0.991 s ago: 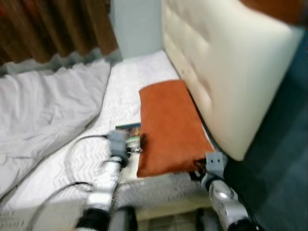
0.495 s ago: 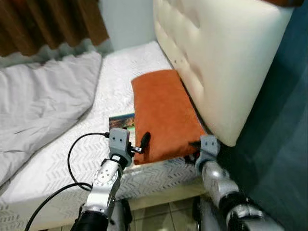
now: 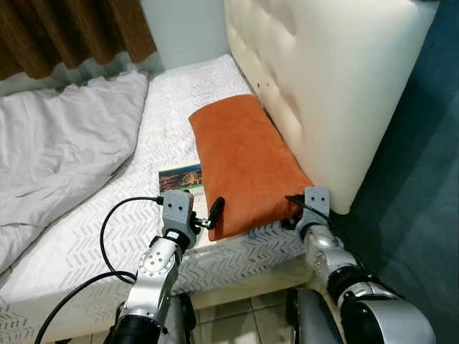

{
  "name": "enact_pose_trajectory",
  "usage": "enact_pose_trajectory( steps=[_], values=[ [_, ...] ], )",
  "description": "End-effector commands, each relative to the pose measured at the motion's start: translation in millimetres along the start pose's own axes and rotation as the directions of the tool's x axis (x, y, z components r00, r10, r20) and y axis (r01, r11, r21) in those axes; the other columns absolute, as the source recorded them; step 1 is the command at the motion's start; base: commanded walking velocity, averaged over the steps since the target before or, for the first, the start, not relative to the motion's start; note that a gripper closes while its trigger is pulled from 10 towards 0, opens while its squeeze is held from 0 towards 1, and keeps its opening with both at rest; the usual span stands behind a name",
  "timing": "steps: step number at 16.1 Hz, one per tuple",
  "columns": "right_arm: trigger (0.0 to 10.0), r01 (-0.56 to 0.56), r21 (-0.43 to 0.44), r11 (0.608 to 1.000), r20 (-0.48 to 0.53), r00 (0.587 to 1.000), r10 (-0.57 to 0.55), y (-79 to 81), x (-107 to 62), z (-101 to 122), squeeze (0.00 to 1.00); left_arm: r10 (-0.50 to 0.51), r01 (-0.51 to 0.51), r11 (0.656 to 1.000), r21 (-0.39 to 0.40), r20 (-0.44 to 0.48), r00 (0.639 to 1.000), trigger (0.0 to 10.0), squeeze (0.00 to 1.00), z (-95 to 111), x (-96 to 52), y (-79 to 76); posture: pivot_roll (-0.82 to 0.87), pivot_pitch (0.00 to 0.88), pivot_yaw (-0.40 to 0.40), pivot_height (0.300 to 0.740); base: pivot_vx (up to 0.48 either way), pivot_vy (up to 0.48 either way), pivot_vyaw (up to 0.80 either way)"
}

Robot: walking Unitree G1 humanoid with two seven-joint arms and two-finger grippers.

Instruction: Clean up the room

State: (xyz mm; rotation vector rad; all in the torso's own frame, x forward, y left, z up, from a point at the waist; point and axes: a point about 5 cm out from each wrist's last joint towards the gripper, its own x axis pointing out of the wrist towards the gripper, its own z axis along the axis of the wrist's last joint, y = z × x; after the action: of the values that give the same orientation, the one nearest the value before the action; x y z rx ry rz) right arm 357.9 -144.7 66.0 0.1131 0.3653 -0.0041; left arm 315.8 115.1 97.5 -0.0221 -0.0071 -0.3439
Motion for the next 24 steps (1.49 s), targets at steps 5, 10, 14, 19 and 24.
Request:
enact_pose_trajectory(
  steps=[5,10,14,19,24],
  values=[
    [10.0,-0.06,0.055,0.997,-0.004,0.998,0.061,31.4,4.5,12.7,0.0,0.0,0.001,1.0,0.017,-0.02,1.0,10.0,0.0,0.6,-2.0,5.4,0.0,0.146,0.102,0.576,0.0,0.0,0.0],
    [10.0,-0.083,0.052,0.995,0.072,0.994,0.08,42.5,7.9,38.9,0.0,-0.116,0.117,0.993,0.029,-0.038,0.993,10.0,0.0,-6.2,-7.0,-8.2,0.0,0.147,0.092,0.576,0.0,0.0,0.0],
    [10.0,-0.093,-0.015,0.996,0.118,0.989,0.094,46.8,9.3,56.2,0.0,-0.211,0.186,0.973,-0.137,-0.2,0.957,10.0,0.0,-43.3,-23.8,-25.1,-0.01,0.15,0.08,0.576,0.0,0.0,0.0],
    [10.0,-0.039,-0.068,0.997,0.086,0.995,0.045,14.7,5.3,28.1,0.0,-0.197,0.179,0.978,-0.109,-0.188,0.962,10.0,0.0,-45.7,-35.9,-24.8,-0.02,0.15,0.059,0.576,0.0,0.0,0.0],
    [10.0,0.015,0.069,0.997,0.096,0.995,-0.022,-3.8,-4.4,11.2,0.0,-0.181,0.172,0.982,-0.076,-0.153,0.971,10.0,0.0,-39.9,-32.7,-23.2,-0.05,0.118,0.05,0.576,0.0,0.0,0.0]
  ],
)
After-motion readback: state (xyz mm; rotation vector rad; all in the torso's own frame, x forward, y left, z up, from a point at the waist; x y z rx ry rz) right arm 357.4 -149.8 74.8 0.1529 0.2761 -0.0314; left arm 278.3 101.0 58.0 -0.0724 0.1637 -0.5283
